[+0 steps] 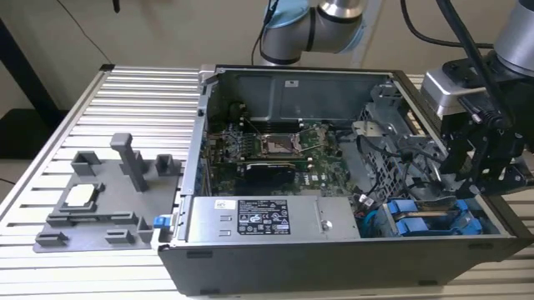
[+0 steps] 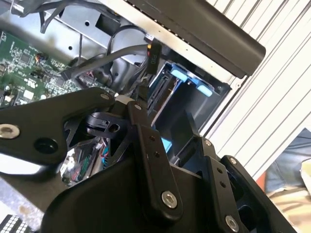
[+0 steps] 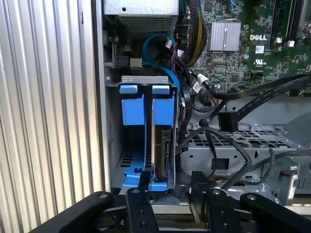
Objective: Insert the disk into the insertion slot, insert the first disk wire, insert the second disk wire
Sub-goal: 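Insert the first disk wire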
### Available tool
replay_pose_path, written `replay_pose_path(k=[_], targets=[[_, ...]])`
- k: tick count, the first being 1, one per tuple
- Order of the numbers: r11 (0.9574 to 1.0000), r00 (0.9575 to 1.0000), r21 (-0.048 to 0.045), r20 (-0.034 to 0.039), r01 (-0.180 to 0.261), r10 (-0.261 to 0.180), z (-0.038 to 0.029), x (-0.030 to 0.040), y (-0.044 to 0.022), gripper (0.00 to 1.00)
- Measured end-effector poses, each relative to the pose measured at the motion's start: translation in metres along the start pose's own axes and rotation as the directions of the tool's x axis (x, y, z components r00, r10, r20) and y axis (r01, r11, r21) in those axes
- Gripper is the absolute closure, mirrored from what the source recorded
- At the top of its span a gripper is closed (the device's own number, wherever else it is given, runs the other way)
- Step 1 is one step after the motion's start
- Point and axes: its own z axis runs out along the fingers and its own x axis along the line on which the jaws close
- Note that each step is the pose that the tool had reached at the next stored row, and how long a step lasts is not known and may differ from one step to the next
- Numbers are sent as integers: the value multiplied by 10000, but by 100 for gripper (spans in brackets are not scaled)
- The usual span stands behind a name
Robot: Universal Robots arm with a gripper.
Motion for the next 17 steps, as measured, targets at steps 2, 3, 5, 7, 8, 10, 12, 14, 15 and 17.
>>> replay_pose_path(k=[2, 3, 5, 7, 8, 10, 12, 14, 15, 17], targets=[[10000, 10000, -38, -49, 7, -8, 10, -19, -38, 53], [10000, 10000, -66, -65, 10, -10, 14, -29, -55, 53], [9999, 10000, -133, -91, 15, -16, 22, -50, -84, 53], [9998, 9999, -217, -113, 17, -20, 31, -71, -112, 53], [9996, 9999, -272, -129, 19, -23, 35, -80, -125, 53], [9992, 9999, -400, -154, 23, -29, 41, -96, -150, 53], [9985, 9999, -552, -170, 24, -33, 45, -112, -170, 53], [9976, 9998, -695, -171, 24, -36, 48, -129, -184, 53], [9973, 9998, -740, -170, 24, -37, 50, -137, -194, 53], [9969, 9998, -782, -171, 28, -41, 56, -142, -235, 53]])
